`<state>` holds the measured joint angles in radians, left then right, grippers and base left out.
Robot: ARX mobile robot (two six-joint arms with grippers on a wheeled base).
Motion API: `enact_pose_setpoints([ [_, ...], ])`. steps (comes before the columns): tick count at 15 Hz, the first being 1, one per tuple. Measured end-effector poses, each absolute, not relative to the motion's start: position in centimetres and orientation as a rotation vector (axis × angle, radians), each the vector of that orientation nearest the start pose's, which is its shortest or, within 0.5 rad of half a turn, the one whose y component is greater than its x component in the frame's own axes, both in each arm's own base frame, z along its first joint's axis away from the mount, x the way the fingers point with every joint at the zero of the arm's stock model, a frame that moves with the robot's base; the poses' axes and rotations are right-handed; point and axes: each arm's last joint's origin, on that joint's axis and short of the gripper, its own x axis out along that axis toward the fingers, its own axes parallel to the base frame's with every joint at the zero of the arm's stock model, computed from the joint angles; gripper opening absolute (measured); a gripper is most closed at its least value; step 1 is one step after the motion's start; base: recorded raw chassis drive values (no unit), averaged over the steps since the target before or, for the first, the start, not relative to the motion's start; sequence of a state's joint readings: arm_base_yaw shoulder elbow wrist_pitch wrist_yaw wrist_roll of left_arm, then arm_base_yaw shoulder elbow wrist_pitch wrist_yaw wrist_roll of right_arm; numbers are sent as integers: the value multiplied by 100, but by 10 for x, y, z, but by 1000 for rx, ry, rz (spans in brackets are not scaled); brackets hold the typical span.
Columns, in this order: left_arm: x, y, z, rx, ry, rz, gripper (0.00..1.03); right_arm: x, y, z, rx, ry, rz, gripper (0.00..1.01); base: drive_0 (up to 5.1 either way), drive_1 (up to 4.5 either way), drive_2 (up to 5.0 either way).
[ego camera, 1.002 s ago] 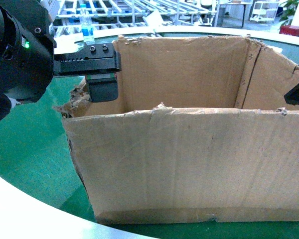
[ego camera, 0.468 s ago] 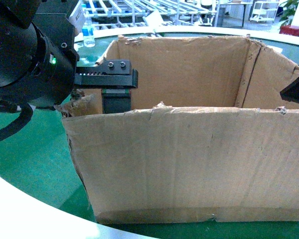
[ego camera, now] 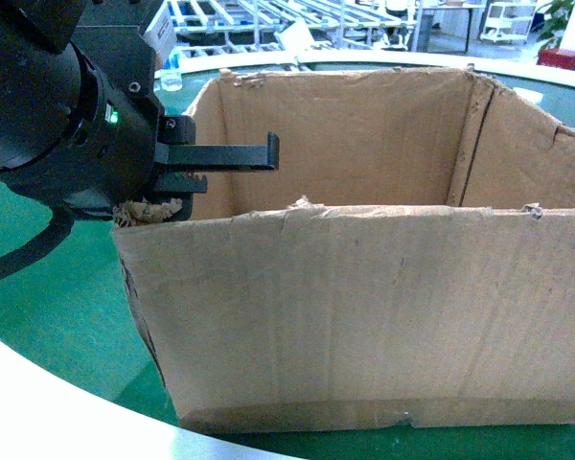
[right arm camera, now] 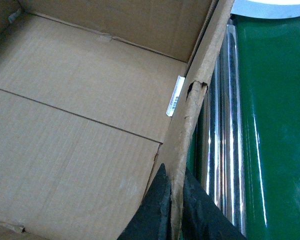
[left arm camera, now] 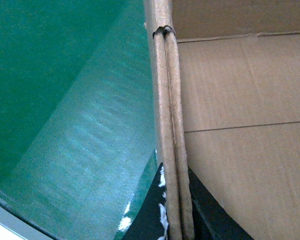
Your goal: Sort boxes to right shelf from conveyor
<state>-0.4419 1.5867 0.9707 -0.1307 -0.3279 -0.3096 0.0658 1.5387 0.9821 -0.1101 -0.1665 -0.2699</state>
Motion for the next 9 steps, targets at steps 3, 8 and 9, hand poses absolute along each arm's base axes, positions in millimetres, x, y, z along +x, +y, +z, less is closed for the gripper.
enact_pose_setpoints([
  [3, 301, -132, 210, -20, 699, 0, 2, 326, 26, 229, -214, 633, 307, 2, 0, 0, 0],
  [8, 304, -130, 255, -18, 540, 19, 2, 340, 29, 270, -178, 495, 345, 2, 0, 0, 0],
  [9, 306, -126, 285, -41, 447, 29, 2, 346, 30, 303, -171, 395, 371, 2, 0, 0, 0],
])
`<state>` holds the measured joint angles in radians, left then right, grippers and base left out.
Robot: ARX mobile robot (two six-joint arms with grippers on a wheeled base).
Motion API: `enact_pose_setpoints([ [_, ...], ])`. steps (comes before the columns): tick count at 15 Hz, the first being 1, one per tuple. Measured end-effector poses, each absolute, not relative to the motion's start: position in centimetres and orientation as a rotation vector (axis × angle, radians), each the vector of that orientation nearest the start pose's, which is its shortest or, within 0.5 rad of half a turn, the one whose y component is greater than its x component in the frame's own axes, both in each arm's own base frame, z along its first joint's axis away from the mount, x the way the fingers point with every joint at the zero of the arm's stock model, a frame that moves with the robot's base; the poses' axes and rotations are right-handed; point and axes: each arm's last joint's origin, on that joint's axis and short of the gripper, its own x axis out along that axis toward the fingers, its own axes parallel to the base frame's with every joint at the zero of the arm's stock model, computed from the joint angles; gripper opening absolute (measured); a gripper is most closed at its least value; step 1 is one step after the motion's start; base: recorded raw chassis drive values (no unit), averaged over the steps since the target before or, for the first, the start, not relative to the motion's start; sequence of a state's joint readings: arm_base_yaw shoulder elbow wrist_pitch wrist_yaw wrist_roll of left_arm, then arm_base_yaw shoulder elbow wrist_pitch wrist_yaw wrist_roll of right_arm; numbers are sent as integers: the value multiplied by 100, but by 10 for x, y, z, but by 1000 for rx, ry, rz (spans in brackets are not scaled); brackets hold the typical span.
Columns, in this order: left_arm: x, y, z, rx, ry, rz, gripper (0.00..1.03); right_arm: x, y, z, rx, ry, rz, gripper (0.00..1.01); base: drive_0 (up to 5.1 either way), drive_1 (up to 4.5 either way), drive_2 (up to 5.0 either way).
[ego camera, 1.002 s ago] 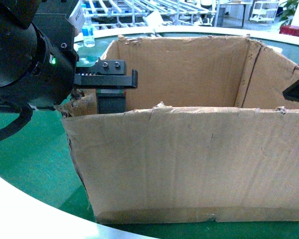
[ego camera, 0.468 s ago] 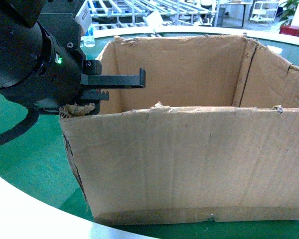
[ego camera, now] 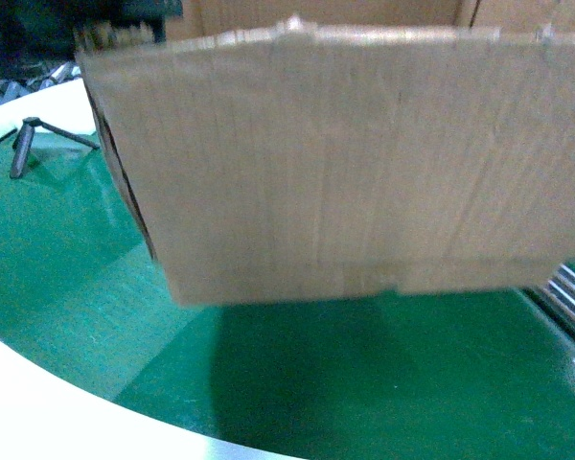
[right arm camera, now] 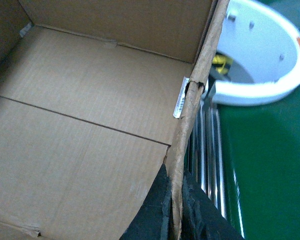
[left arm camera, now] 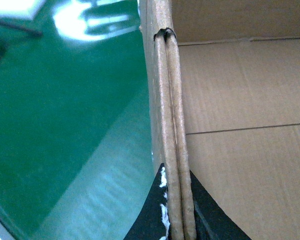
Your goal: Sort boxes to right shelf from conveyor
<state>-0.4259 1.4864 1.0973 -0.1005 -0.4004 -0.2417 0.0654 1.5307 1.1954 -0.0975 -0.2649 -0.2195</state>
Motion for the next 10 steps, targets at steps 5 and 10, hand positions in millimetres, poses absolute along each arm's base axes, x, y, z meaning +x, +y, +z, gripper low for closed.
enact_pose_setpoints([
  [5, 301, -122, 334, -64, 322, 29, 2, 352, 33, 366, -154, 102, 413, 2, 0, 0, 0],
  [10, 302, -123, 332, -60, 330, 27, 2, 352, 32, 362, -143, 114, 412, 2, 0, 0, 0],
])
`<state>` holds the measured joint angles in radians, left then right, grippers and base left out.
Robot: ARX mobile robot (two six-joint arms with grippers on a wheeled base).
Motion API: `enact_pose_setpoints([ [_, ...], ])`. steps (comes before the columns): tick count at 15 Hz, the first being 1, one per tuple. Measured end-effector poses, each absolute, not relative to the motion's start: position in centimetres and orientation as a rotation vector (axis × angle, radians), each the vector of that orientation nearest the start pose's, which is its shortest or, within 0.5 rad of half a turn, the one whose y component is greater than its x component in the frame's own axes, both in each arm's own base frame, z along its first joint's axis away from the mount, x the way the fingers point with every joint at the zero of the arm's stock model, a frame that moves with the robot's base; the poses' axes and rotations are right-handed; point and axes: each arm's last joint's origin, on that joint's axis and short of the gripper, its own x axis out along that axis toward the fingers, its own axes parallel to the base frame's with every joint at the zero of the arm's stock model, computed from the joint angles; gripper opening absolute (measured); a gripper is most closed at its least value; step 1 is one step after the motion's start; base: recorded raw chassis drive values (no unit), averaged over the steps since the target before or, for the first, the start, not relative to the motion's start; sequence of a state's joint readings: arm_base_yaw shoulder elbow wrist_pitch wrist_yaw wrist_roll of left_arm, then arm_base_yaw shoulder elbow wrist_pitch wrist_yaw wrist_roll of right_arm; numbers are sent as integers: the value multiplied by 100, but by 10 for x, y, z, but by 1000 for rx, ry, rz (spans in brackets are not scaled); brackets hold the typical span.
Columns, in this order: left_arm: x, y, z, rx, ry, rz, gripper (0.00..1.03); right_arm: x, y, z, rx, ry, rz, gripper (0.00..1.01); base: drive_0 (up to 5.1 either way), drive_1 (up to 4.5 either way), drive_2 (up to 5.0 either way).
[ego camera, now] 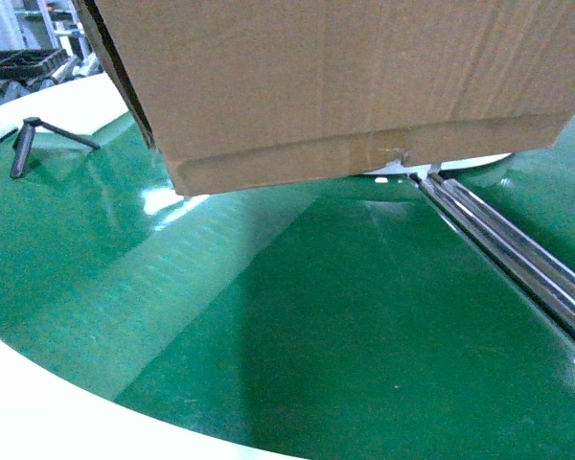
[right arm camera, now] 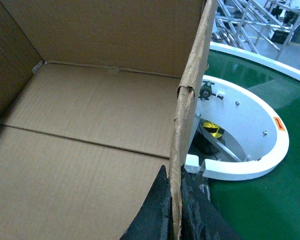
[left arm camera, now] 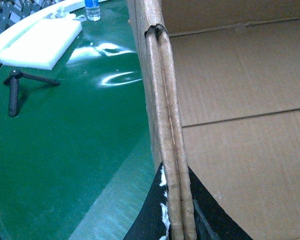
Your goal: Sort boxes to right shelf from conveyor
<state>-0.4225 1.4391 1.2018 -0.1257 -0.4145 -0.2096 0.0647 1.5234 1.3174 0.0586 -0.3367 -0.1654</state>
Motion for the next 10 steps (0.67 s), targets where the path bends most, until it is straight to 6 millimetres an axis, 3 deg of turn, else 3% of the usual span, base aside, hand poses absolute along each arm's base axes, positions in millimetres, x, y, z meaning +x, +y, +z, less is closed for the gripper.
enact_pose_setpoints([
  [8, 302, -123, 332, -60, 331, 26, 2, 352, 32, 362, -142, 114, 412, 2, 0, 0, 0],
  [10, 302, -123, 333, -61, 329, 26, 2, 352, 32, 362, -143, 112, 412, 2, 179, -374, 222],
])
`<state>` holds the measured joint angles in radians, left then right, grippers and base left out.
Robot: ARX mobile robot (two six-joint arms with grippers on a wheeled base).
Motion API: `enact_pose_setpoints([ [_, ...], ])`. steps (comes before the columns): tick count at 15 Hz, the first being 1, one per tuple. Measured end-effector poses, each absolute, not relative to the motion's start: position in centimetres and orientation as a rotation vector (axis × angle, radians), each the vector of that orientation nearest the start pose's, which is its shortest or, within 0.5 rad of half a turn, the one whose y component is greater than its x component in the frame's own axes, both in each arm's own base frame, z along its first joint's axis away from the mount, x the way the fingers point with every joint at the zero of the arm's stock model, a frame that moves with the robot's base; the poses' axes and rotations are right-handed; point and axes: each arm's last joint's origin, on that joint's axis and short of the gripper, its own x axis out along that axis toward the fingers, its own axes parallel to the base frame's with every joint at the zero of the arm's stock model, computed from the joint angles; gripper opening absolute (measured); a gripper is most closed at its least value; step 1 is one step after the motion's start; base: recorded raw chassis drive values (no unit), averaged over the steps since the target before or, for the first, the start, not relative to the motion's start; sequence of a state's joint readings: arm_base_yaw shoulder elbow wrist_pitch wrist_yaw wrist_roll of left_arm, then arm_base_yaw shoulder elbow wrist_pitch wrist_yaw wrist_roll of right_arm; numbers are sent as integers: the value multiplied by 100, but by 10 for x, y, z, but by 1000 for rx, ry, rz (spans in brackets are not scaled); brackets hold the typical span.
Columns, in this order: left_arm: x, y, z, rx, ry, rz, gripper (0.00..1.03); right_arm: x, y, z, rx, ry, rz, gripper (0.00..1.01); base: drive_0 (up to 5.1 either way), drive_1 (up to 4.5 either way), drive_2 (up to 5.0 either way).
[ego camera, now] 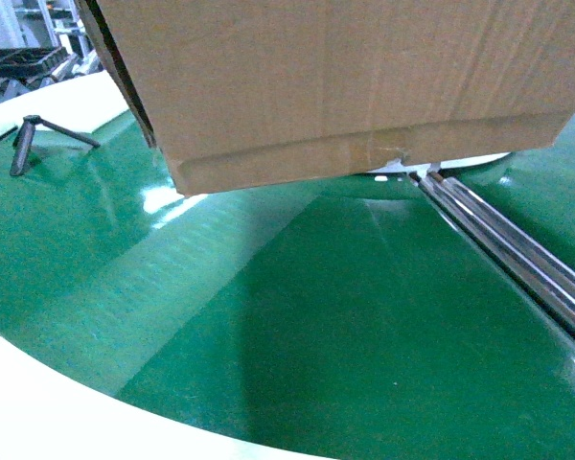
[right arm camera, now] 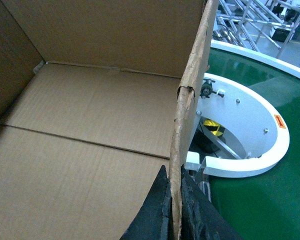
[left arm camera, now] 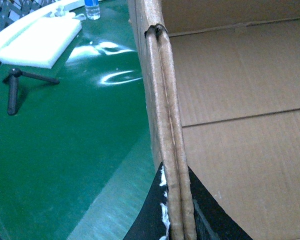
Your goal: Sort boxes to right shelf from conveyor
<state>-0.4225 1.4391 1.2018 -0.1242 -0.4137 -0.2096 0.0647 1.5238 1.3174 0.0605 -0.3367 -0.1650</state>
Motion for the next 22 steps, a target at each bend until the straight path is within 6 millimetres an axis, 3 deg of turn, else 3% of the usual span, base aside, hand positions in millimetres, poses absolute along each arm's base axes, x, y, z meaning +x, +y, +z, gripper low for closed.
enact_pose_setpoints([
  [5, 302, -123, 332, -60, 332, 25, 2, 353, 33, 361, -142, 114, 412, 2, 279, -447, 184],
  [22, 302, -124, 332, -60, 333, 19, 2, 352, 31, 363, -143, 110, 408, 2, 42, -37, -4],
])
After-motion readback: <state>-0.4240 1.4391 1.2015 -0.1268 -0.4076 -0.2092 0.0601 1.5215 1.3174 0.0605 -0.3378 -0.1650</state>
